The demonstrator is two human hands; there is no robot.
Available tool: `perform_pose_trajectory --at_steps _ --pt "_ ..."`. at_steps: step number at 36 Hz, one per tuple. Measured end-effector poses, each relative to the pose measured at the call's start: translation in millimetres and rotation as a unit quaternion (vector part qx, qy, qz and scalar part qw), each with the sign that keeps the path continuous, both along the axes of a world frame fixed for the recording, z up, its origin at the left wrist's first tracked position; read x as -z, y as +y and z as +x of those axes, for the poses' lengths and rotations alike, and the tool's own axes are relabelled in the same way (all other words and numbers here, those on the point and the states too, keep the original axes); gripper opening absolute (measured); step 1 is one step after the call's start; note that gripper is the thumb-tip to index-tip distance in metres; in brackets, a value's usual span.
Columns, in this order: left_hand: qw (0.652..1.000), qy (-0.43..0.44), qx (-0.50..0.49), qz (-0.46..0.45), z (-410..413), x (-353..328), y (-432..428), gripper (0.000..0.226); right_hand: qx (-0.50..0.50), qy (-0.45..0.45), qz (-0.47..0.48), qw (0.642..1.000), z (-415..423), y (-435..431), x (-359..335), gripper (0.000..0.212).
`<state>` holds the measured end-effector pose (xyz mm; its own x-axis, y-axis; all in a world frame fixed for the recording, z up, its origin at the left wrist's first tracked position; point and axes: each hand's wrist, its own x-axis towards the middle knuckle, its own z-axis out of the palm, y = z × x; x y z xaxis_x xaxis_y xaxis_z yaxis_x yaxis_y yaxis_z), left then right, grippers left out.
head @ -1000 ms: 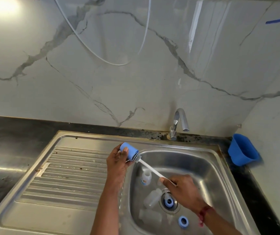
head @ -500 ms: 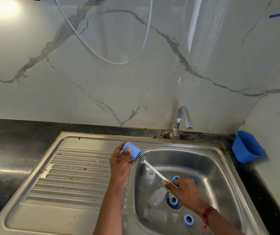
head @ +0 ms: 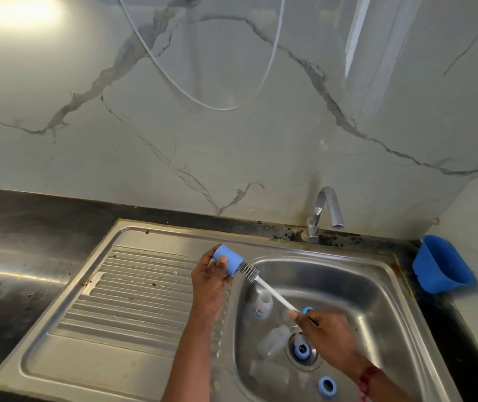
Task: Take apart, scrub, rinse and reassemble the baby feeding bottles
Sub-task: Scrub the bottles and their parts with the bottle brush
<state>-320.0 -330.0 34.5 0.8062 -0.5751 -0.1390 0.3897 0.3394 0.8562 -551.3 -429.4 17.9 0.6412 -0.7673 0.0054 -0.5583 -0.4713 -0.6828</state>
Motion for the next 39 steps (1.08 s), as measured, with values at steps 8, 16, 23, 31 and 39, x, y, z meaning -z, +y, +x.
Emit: perform_pose_trajectory --at_steps 8,16,23,31,39 --pt "1.000 -0.010 0.007 0.026 -4.0 2.8 0.8 0.033 0.001 0.010 0.034 0.999 6.1 3.9 21.2 0.065" --pt "0.999 0.002 0.005 0.034 -1.2 12.0 4.4 0.090 -0.037 0.031 0.054 0.997 4.2 18.0 30.6 0.065" --pt "0.998 0.054 -0.008 0.010 -5.9 13.3 5.1 0.040 -0.025 -0.001 0.079 0.997 -7.9 16.5 18.2 0.063" --pt "0.994 0.091 0.010 0.058 -8.1 15.6 2.3 0.015 0.046 -0.004 0.061 0.997 -20.4 -1.0 8.9 0.055" --pt "0.991 0.062 0.058 0.099 -16.8 18.8 -5.9 0.038 0.018 0.034 0.016 0.999 -12.2 1.5 -2.7 0.058"
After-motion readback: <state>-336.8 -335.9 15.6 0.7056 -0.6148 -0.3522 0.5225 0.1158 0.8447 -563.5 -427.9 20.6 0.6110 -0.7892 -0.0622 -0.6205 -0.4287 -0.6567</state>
